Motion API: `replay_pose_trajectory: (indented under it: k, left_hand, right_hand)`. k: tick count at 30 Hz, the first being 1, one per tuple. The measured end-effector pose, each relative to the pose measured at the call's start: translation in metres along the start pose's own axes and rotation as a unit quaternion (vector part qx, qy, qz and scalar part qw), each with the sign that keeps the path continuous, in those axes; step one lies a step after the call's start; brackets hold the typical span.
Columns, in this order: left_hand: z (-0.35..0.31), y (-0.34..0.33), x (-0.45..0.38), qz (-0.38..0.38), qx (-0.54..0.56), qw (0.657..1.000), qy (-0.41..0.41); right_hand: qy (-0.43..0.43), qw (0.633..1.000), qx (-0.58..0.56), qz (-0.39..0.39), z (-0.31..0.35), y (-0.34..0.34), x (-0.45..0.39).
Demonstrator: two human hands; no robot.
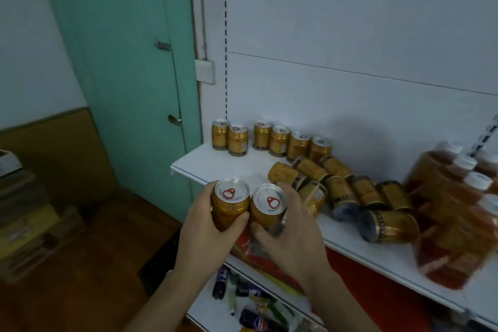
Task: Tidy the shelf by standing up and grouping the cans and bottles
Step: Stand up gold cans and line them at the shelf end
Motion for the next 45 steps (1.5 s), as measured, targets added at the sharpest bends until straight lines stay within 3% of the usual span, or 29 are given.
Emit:
replay_pose_trajectory:
  k: [11, 18, 33, 39, 45]
  left_hand:
    - [0.090, 0.013, -0.173, 0.049, -0.066, 0.994, 0.077]
    - [0.145, 0.006, -0.235, 0.079, -0.074, 0.991, 0.084]
    - [0.182, -0.018, -0.300, 0.168, -0.113, 0.977, -0.061]
    - [0.142, -0.010, -0.285, 0.108, -0.182, 0.956, -0.201]
    - [0.089, -0.040, -0.231, 0.157, -0.173, 0.920, -0.314]
  right_hand:
    - [-0.043, 0.999, -0.012, 0.030, -0.010, -0.124, -0.162]
    - [-0.075, 0.996, 0.039, -0.001, -0.017, -0.165, -0.205]
    - [-0.162, 0.950, 0.248, -0.100, -0.004, -0.176, -0.219]
    - [-0.162, 0.917, 0.346, -0.112, 0.013, -0.159, -0.181]
    - [-0.172, 0.891, 0.400, -0.128, 0.012, -0.118, -0.114]
Point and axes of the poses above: each hand's wrist, its own x-axis away from the middle knuckle, its own y-axis out of the back of the hand, z = x × y, the point moved 2 cm from there along -x, towards the middle knuckle
